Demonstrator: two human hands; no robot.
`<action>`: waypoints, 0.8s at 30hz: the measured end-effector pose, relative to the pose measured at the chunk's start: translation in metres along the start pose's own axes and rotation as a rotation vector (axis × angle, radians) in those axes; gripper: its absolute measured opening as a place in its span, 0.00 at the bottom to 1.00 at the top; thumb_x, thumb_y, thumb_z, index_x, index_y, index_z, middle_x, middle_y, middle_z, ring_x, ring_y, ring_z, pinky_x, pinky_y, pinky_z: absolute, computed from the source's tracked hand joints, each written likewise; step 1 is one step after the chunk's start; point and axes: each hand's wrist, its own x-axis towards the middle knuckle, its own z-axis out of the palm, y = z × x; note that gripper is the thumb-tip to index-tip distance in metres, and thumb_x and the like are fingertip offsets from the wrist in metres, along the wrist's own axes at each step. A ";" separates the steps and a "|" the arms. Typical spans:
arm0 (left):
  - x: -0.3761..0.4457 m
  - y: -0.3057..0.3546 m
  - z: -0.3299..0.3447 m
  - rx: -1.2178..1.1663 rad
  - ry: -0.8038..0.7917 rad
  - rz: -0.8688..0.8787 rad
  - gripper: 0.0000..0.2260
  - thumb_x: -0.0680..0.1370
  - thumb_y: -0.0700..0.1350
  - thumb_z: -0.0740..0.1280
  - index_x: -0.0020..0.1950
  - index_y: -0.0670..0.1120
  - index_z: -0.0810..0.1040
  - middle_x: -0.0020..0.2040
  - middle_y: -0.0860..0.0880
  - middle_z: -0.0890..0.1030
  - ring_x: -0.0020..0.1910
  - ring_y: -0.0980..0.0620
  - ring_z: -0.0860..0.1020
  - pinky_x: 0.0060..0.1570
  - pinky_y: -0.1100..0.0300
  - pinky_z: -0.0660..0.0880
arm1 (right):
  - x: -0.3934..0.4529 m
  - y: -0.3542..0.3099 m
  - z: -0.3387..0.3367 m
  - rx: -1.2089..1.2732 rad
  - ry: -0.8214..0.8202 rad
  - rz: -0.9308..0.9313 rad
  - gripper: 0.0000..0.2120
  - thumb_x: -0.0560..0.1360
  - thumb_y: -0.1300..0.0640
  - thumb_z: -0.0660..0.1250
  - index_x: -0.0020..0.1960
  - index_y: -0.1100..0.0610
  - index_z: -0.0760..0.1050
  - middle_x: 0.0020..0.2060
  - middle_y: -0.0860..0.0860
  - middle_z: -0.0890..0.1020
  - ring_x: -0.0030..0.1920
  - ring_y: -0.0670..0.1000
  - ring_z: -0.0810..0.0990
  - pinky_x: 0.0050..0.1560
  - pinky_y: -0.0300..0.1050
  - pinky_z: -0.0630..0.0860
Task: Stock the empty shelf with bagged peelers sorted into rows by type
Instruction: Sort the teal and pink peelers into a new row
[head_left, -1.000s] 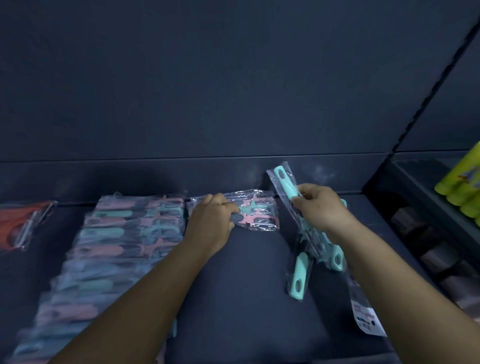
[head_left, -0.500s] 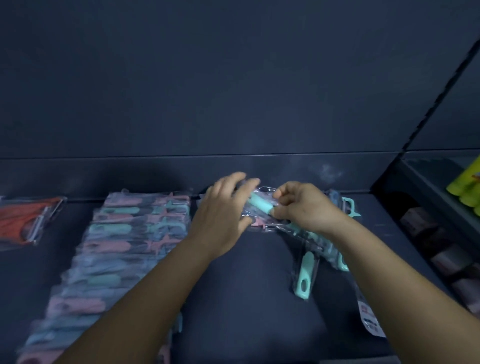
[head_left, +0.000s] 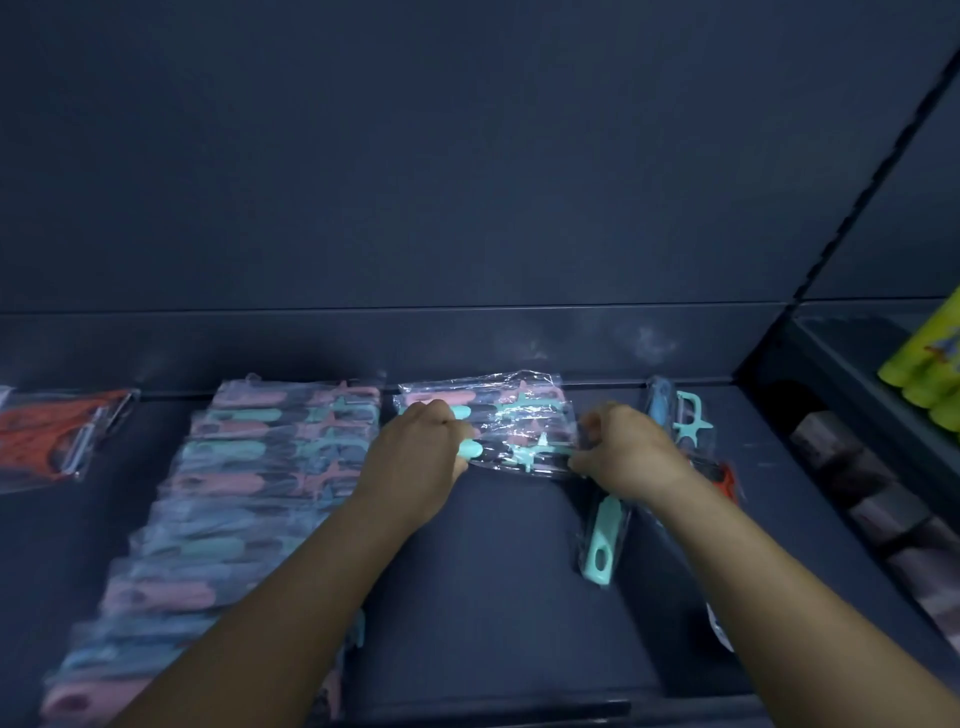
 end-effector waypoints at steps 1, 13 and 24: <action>0.000 0.000 0.002 -0.007 -0.014 -0.013 0.17 0.78 0.47 0.64 0.67 0.53 0.73 0.65 0.52 0.72 0.66 0.50 0.68 0.61 0.55 0.70 | 0.002 0.003 0.004 0.002 0.006 0.008 0.13 0.69 0.58 0.69 0.53 0.58 0.77 0.51 0.55 0.83 0.53 0.56 0.80 0.49 0.41 0.73; 0.007 0.009 0.008 -0.051 -0.078 -0.078 0.14 0.79 0.45 0.62 0.64 0.49 0.73 0.65 0.50 0.71 0.65 0.48 0.69 0.59 0.50 0.72 | 0.012 0.002 0.024 -0.088 0.158 -0.034 0.08 0.73 0.64 0.62 0.51 0.60 0.75 0.49 0.59 0.83 0.52 0.60 0.80 0.48 0.45 0.75; 0.001 0.078 0.006 -0.216 -0.021 0.100 0.20 0.79 0.51 0.62 0.71 0.52 0.68 0.66 0.51 0.72 0.67 0.50 0.66 0.64 0.57 0.66 | -0.025 0.031 0.002 -0.152 0.176 -0.129 0.20 0.74 0.58 0.61 0.66 0.55 0.71 0.63 0.54 0.74 0.65 0.58 0.69 0.66 0.46 0.63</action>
